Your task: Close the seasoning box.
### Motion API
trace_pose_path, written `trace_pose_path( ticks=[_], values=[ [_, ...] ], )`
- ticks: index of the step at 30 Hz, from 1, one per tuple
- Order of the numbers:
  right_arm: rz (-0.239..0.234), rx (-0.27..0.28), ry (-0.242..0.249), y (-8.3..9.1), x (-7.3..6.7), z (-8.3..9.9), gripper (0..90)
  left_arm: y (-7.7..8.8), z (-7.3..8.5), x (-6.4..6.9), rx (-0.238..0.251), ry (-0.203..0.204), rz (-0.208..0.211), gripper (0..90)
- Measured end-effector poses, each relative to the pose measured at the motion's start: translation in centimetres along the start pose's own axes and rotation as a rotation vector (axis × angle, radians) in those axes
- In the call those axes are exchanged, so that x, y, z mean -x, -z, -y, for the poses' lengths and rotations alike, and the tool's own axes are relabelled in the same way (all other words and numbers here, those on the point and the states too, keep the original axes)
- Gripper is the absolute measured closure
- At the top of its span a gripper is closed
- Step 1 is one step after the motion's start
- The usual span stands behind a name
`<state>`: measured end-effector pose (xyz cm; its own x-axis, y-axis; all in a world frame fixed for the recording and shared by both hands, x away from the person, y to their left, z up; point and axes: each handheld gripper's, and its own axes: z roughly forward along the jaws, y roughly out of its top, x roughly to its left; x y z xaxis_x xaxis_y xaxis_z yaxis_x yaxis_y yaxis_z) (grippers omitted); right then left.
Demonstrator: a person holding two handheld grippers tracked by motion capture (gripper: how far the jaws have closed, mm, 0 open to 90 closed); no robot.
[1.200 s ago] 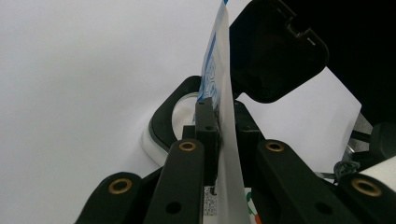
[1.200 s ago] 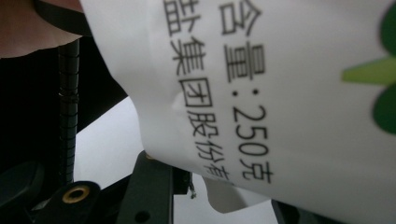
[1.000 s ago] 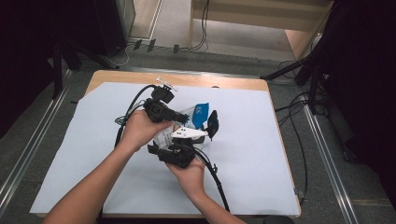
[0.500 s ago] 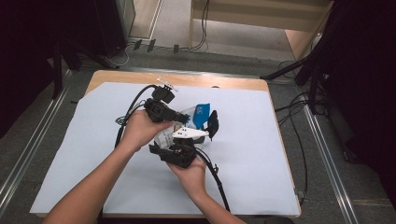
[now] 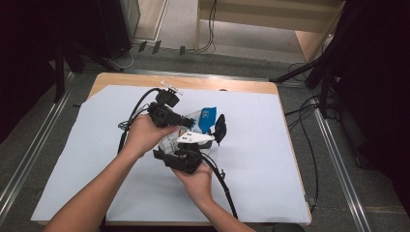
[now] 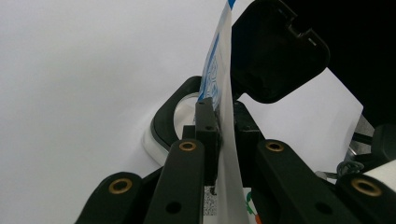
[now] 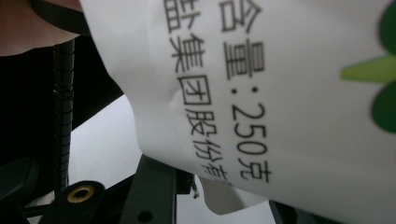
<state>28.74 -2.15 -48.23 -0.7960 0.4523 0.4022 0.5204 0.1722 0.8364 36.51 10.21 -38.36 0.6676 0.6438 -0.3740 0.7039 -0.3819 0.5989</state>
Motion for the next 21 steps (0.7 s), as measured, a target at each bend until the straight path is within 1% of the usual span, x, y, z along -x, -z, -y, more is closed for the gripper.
trace_pose_path(
  ticks=[14, 18, 21],
  values=[
    [0.006, 0.001, 0.001, 0.01, 0.06, -0.02, 70.1, -0.14, -0.03, 0.00, -0.005, -0.004, 0.004, 85.4],
    [0.004, 0.001, -0.006, 0.05, 0.05, -0.05, 70.1, -0.28, -0.07, 0.03, -0.005, 0.001, 0.002, 85.4],
    [0.003, 0.001, -0.007, 0.05, 0.09, -0.05, 70.1, -0.32, -0.08, 0.00, -0.007, -0.002, 0.003, 85.4]
  ],
)
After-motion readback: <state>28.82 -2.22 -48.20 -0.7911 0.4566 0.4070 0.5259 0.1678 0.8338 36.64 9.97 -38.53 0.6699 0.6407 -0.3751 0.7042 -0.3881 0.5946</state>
